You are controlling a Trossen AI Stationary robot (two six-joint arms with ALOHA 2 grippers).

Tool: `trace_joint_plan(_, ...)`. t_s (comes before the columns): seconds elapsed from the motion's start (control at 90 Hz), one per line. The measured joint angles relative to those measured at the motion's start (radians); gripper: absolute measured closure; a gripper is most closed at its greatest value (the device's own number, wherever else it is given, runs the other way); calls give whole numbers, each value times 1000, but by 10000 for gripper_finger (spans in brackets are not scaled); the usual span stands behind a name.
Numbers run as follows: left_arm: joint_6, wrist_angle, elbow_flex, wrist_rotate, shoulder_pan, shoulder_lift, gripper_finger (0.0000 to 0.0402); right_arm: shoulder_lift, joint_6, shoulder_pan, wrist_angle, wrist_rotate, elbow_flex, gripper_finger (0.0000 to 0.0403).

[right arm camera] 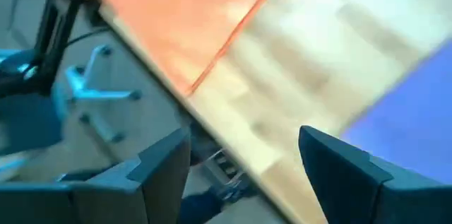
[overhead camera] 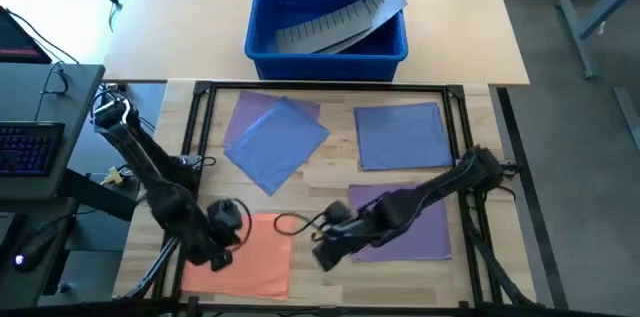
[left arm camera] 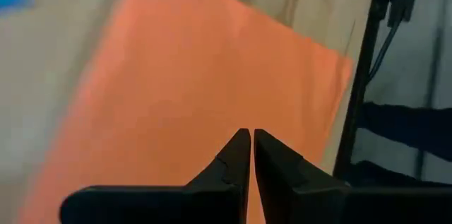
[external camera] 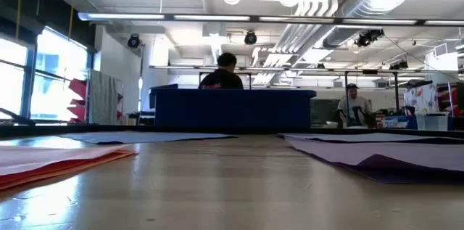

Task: Organize paper
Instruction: Stack the orange paper on top of the orange paper

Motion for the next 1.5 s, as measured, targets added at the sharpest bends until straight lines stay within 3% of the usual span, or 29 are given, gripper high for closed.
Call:
trace_joint_plan(0.133, -9, 152, -93, 21, -8, 131, 401, -23, -38, 6, -50, 18, 0, 155)
trace_joint_plan(0.344, 23, 290, -86, 43, 13, 327, 401, -23, -99, 33, -94, -10, 0, 155)
trace_joint_plan(0.5, 127, 375, -55, 65, 84, 385, 401, -27, -43, 58, -236, 10, 0, 155)
trace_joint_plan(0.989, 426, 356, -27, 53, 364, 402, 401, -28, -12, 85, -282, 14, 0, 155)
trace_joint_plan(1.211, 471, 359, -28, 57, 401, 403, 401, -28, 13, 86, -280, 25, 0, 156)
trace_joint_plan(1.5, 477, 287, -19, 45, 403, 330, 401, -28, 2, 80, -258, 121, 50, 156)
